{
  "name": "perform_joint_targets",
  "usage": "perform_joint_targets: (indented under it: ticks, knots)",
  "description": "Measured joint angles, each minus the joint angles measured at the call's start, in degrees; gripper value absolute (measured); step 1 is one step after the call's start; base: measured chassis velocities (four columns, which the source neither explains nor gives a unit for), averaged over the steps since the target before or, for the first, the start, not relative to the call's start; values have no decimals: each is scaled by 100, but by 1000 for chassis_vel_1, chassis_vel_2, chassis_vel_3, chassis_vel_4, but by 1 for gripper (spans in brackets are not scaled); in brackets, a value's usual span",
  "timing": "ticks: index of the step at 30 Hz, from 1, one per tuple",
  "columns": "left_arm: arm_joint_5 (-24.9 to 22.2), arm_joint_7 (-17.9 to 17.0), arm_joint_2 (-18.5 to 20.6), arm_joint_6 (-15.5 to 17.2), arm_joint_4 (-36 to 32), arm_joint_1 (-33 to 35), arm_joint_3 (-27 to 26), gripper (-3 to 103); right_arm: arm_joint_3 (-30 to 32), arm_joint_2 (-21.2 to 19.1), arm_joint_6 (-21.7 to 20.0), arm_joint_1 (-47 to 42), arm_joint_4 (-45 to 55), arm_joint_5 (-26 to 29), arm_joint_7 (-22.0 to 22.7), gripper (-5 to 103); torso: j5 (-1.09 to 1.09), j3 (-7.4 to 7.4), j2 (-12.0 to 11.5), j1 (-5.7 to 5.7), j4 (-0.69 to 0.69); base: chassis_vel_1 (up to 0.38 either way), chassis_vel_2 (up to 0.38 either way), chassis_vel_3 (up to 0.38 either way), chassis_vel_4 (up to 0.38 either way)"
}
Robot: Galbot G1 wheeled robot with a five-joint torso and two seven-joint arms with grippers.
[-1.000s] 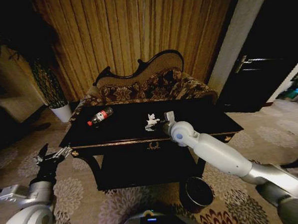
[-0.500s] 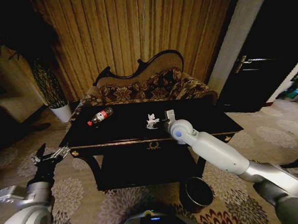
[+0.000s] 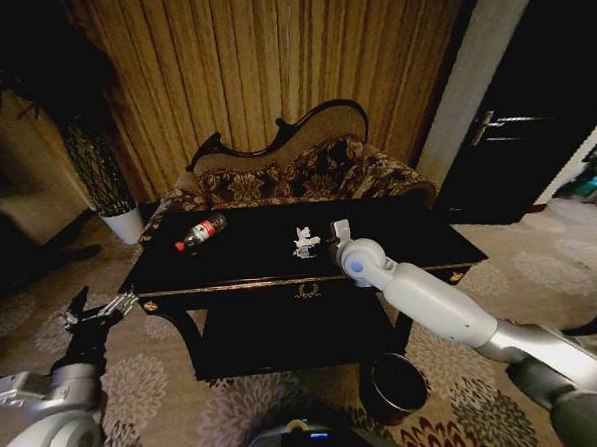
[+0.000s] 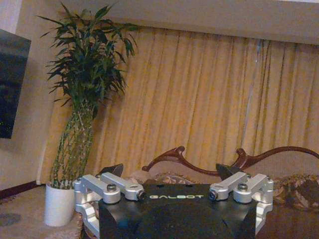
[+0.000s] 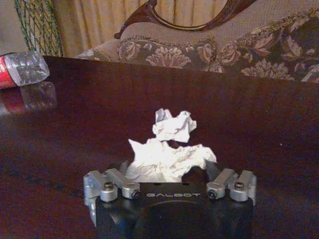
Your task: Move to the front of the table and place the trash on the table into the trash bin.
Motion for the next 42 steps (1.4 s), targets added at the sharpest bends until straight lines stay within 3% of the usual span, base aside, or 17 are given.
perform_joint_targets:
  ticks: [6, 8, 16, 18, 23, 38, 42]
  knots:
    - [0, 2, 0, -1, 6, -2, 6, 100, 20, -30, 16, -45, 0, -55, -4, 60, 0, 0, 0, 0, 0, 0, 0, 0, 0]
    - [0, 2, 1, -2, 9, -3, 8, 100, 25, -37, 18, -49, 1, -62, -5, 60, 0, 0, 0, 0, 0, 0, 0, 0, 0]
    - [0, 4, 1, -2, 12, -12, 18, 100, 46, -73, 33, -63, 10, -73, -7, 22, 0, 0, 0, 0, 0, 0, 0, 0, 0]
    - [0, 4, 1, -2, 12, -12, 18, 100, 46, -74, 34, -65, 10, -74, -7, 22, 0, 0, 0, 0, 0, 0, 0, 0, 0]
    - [-1, 7, 33, -2, 10, -14, 18, 100, 49, -92, 37, -91, 29, -76, -8, 2, 0, 0, 0, 0, 0, 0, 0, 0, 0]
    - [-18, 7, 53, 4, -3, -25, 34, 100, 110, -202, 56, -162, 156, -64, -19, 0, 0, 0, 0, 0, 0, 0, 0, 0, 0]
    - [-71, 7, 76, 10, 0, -33, 35, 100, 237, -240, 297, -279, 211, -152, -160, 0, 0, 0, 0, 0, 0, 0, 0, 0, 0]
